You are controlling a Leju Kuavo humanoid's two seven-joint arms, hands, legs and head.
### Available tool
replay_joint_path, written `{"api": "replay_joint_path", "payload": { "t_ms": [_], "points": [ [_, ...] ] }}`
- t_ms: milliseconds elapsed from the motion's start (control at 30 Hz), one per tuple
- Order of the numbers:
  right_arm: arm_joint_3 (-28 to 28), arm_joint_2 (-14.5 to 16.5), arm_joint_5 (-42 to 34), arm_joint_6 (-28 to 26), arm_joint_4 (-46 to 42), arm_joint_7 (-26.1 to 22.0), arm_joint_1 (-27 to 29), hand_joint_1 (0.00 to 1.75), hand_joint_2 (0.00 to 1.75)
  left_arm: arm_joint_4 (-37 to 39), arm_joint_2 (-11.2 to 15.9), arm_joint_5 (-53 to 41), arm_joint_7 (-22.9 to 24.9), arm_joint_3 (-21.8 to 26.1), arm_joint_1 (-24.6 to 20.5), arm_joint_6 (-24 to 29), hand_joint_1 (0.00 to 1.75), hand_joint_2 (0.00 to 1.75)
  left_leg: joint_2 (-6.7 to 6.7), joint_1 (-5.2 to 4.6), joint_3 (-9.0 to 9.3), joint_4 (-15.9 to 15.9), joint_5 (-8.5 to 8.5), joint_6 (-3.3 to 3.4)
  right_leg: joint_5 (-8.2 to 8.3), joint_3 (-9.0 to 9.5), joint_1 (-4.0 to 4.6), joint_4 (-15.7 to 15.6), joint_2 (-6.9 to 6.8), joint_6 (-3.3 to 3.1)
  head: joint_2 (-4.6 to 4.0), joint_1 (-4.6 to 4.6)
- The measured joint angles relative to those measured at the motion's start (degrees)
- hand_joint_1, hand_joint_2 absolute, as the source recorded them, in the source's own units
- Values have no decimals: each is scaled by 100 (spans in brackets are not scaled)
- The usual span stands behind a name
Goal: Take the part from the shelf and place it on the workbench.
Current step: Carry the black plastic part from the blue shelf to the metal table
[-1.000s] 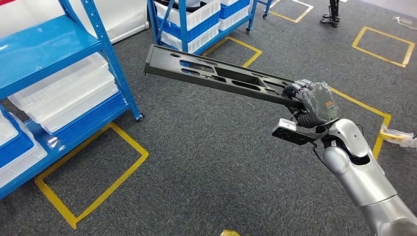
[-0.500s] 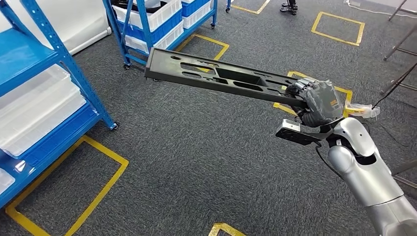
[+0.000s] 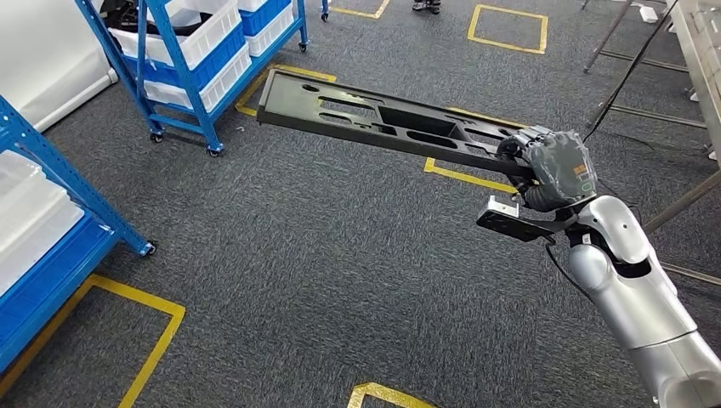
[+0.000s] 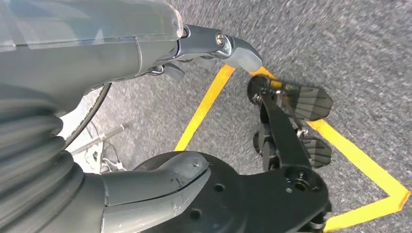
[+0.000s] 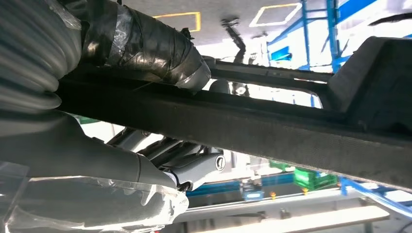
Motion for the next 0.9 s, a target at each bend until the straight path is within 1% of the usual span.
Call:
{"api": "replay_joint_path", "payload": {
  "t_ms": [33,67,100,133,167,200,233,267,300,333,367,400,433,467,500,533,567,600,633,667,700,733,767,800,867,900],
  "points": [
    [2,-8,-7,1,33,-10,-34,175,175,0,-10,0,-2,-2,-20,-1,0,175,68,-3,21,-48,27,38,1,-11,-6,7,-73,35,0,3],
    [4,-19,-17,2,65,-29,-83,175,175,0,-19,2,-3,-3,-32,1,0,175,145,-1,46,-97,56,76,-45,-50,-1,76,-224,65,0,3],
    [8,-29,-33,4,96,-52,-142,175,175,0,-27,5,-4,-5,-34,5,0,175,222,5,66,-141,80,107,-150,-135,8,249,-416,88,0,5],
    [14,-36,-57,7,125,-77,-199,175,175,0,-29,10,-5,-7,-29,11,0,175,294,-1,77,-162,90,123,-300,-271,11,528,-612,109,0,6],
    [23,-39,-82,9,153,-95,-249,175,175,0,-31,16,-6,-8,-20,18,0,175,367,-7,78,-168,89,132,-466,-448,2,881,-707,133,0,5],
    [30,-39,-104,11,182,-103,-280,175,175,0,-31,25,-5,-9,-13,24,0,175,438,-10,77,-166,84,133,-579,-612,-17,1209,-736,153,0,5],
    [37,-40,-120,13,212,-107,-301,175,175,0,-33,32,-4,-9,-10,27,0,175,509,-12,79,-163,74,131,-604,-707,-35,1398,-747,169,0,5],
    [41,-40,-127,16,241,-108,-321,175,175,0,-38,40,-1,-9,-10,31,0,175,579,-12,86,-160,60,125,-530,-701,-49,1387,-760,180,0,5],
    [43,-42,-127,20,267,-110,-345,175,175,0,-43,45,3,-10,-12,38,0,175,646,-11,97,-154,44,112,-369,-578,-58,1153,-792,185,0,6],
    [44,-43,-127,23,284,-118,-371,175,175,0,-49,46,11,-10,-14,47,0,175,707,-12,114,-147,22,92,-182,-370,-59,756,-889,184,0,6],
    [45,-43,-127,25,296,-126,-401,175,175,0,-53,47,20,-11,-16,61,0,175,762,-24,130,-141,-2,65,-53,-176,-33,395,-1016,168,0,5],
    [46,-43,-127,26,305,-135,-429,175,175,0,-55,48,29,-11,-17,75,0,175,816,-36,144,-136,-25,33,29,-38,-5,120,-1111,137,0,5],
    [48,-43,-127,26,312,-142,-451,175,175,0,-56,48,38,-12,-19,87,0,175,867,-48,158,-135,-43,1,50,27,25,-25,-1170,101,0,4],
    [50,-43,-124,27,322,-143,-468,175,175,0,-56,47,47,-13,-24,98,0,175,921,-55,172,-142,-56,-30,35,22,55,-38,-1147,59,0,3],
    [51,-50,-117,27,330,-141,-479,175,175,-1,-56,45,56,-15,-30,103,0,175,979,-52,193,-150,-69,-63,43,15,62,-55,-1073,19,0,3],
    [51,-58,-109,26,338,-137,-480,175,175,-1,-57,42,64,-17,-37,108,0,175,969,-40,209,-142,-95,-98,49,25,53,-74,-1013,-17,0,2],
    [51,-71,-101,25,344,-132,-486,175,175,-2,-58,39,72,-20,-41,111,0,175,877,-26,197,-74,-160,-125,57,42,42,-98,-950,-61,0,2],
    [50,-83,-94,23,347,-128,-494,175,175,-2,-61,36,76,-23,-40,113,0,175,739,-15,130,105,-278,-139,68,60,32,-123,-893,-107,0,2],
    [51,-88,-92,22,352,-126,-501,175,175,-1,-66,34,78,-26,-34,115,0,175,574,-3,-6,401,-443,-141,73,73,24,-136,-839,-143,0,2],
    [51,-90,-90,22,358,-125,-512,175,175,-1,-70,33,77,-28,-27,116,0,175,458,-2,-199,792,-628,-132,70,73,37,-135,-776,-172,0,2],
    [52,-85,-90,22,366,-123,-517,175,175,0,-75,32,75,-31,-18,116,0,175,412,-4,-404,1180,-773,-125,64,70,53,-126,-711,-190,0,1],
    [53,-80,-90,22,376,-122,-516,175,175,0,-79,32,72,-33,-11,116,0,175,396,-7,-562,1448,-827,-117,57,69,68,-114,-637,-200,0,2],
    [54,-75,-90,22,385,-121,-516,175,175,0,-81,31,69,-34,-7,115,0,175,391,-10,-653,1579,-810,-109,51,69,82,-103,-571,-208,-1,2],
    [54,-72,-90,22,392,-121,-516,175,175,0,-82,31,67,-35,-4,115,0,175,390,-11,-686,1598,-755,-101,47,69,92,-95,-525,-213,-1,2],
    [54,-70,-90,22,397,-121,-516,175,175,0,-84,31,66,-36,-3,115,0,175,389,-11,-674,1537,-677,-93,44,71,98,-89,-488,-216,-2,3],
    [54,-70,-90,22,399,-121,-516,175,175,0,-86,31,66,-36,-2,115,0,175,374,-11,-607,1361,-559,-80,41,72,100,-81,-450,-216,-1,3]
  ]
}}
